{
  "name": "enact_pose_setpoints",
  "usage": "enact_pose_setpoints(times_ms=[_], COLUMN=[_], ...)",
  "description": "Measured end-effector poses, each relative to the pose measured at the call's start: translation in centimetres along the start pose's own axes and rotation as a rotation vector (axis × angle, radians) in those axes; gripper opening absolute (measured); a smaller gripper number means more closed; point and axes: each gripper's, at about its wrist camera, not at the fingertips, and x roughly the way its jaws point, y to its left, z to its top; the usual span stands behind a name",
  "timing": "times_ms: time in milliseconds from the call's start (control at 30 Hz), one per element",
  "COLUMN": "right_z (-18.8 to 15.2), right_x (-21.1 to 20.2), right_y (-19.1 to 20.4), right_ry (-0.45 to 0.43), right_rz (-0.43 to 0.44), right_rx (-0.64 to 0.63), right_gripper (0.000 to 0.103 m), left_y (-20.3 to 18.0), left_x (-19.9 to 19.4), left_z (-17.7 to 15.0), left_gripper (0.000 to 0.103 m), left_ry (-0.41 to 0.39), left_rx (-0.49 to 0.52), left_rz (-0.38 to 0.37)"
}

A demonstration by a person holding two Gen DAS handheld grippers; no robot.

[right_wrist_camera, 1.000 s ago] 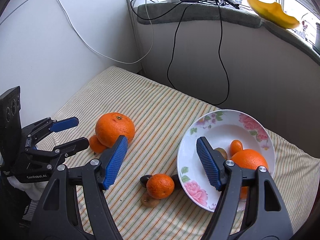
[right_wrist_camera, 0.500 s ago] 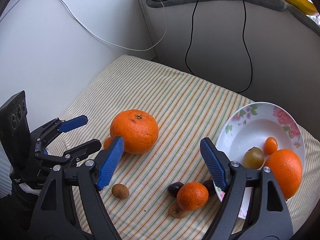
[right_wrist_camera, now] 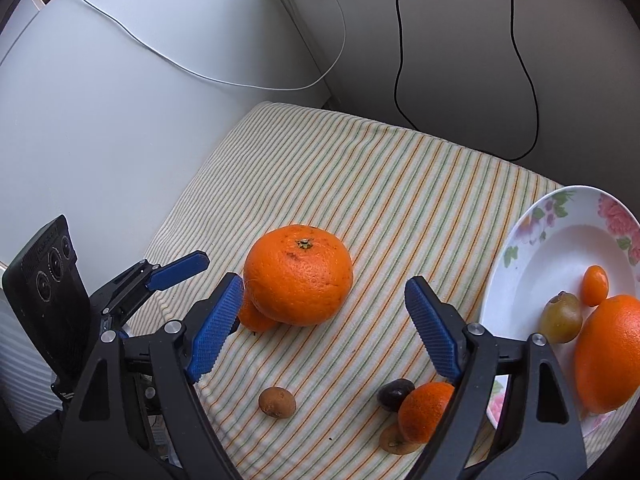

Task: Organize fruits
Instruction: 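Close the right tool around the large tangerine and lift it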

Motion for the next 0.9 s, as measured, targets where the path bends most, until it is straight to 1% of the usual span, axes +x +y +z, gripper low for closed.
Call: enact_pose_setpoints(times_ms=[233,367,800,867,900], right_z=[0.7,0.9,1.2,1.2,1.2], right_x=[2.0,3.1,6.1,6.7,6.9], right_y=[0.5,0.8,0.3,0.4,0.5], right_ry=[0.040,0.060,0.100,0.107,0.110], right_rz=[0.046,0.044,0.102,0.111,0.115], right_rx=[0.018,0.028,0.079,0.078,0.078], right_gripper=[0.085,0.085,0.085,0.085,0.084], left_y=[-0.4,-0.7,-0.6,-0.6,-0.6], left_x=[1.4,2.0,3.7,3.9,3.9], left_z=[0.5,0.8,1.3,1.3,1.4], left_gripper=[0.074,0.074,0.073,0.071,0.071], left_ry=[0.021,0.026,0.057,0.056,0.054], left_rx=[-0.018,-0.026,-0.061,-0.064,-0.061], left_rz=[-0.044,-0.070,-0.103,-0.105,-0.105])
